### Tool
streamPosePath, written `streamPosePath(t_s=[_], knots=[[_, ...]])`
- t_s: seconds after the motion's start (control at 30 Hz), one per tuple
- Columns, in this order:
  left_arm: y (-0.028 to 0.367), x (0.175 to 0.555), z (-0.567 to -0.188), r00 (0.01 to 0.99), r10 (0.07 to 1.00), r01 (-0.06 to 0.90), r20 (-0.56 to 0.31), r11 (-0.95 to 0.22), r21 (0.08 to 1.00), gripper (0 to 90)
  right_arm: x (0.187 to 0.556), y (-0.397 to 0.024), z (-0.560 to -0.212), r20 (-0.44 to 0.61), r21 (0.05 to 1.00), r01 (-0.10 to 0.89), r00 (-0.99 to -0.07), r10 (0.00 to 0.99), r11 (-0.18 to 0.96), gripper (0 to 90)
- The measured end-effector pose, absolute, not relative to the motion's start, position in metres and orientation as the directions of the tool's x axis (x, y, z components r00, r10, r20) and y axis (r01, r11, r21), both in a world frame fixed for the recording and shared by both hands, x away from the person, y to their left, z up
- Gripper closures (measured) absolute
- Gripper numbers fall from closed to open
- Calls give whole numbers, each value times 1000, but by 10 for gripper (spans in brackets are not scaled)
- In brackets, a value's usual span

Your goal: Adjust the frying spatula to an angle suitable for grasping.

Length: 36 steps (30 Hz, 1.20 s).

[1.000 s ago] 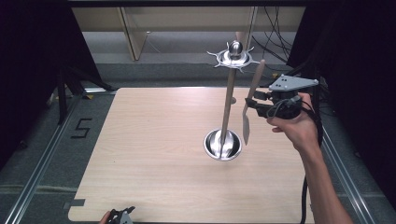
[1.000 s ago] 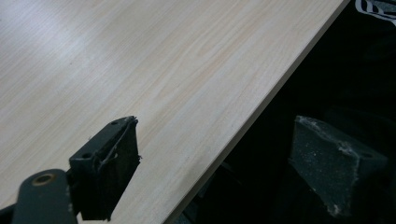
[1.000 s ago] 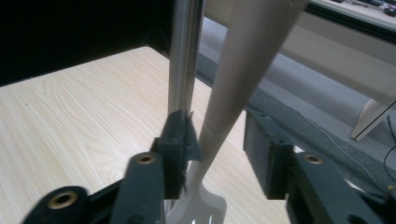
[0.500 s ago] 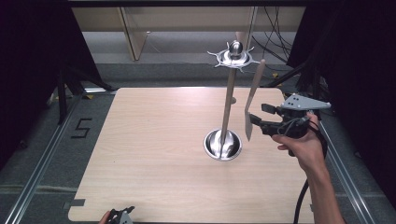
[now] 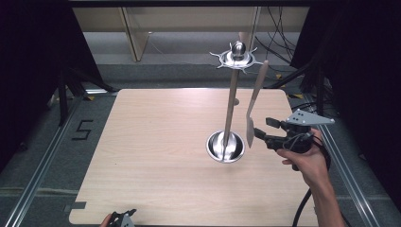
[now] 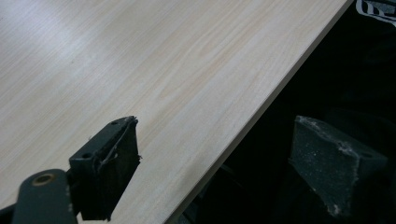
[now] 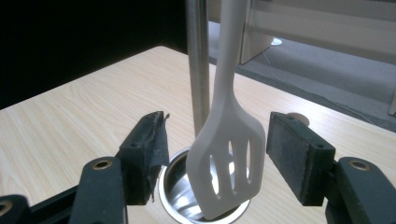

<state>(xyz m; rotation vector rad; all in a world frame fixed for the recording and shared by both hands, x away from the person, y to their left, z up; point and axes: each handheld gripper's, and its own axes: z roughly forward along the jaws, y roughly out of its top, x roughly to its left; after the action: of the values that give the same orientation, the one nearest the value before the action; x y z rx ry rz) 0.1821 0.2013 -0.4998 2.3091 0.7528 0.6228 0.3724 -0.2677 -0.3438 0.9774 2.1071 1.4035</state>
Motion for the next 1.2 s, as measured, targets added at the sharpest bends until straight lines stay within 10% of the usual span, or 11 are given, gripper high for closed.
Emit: streamPosePath(t_s=[1.2], knots=[[201, 183, -496, 725, 650, 354, 228, -636, 686, 148, 351, -280, -404, 122, 852, 462, -636, 762, 248, 336]])
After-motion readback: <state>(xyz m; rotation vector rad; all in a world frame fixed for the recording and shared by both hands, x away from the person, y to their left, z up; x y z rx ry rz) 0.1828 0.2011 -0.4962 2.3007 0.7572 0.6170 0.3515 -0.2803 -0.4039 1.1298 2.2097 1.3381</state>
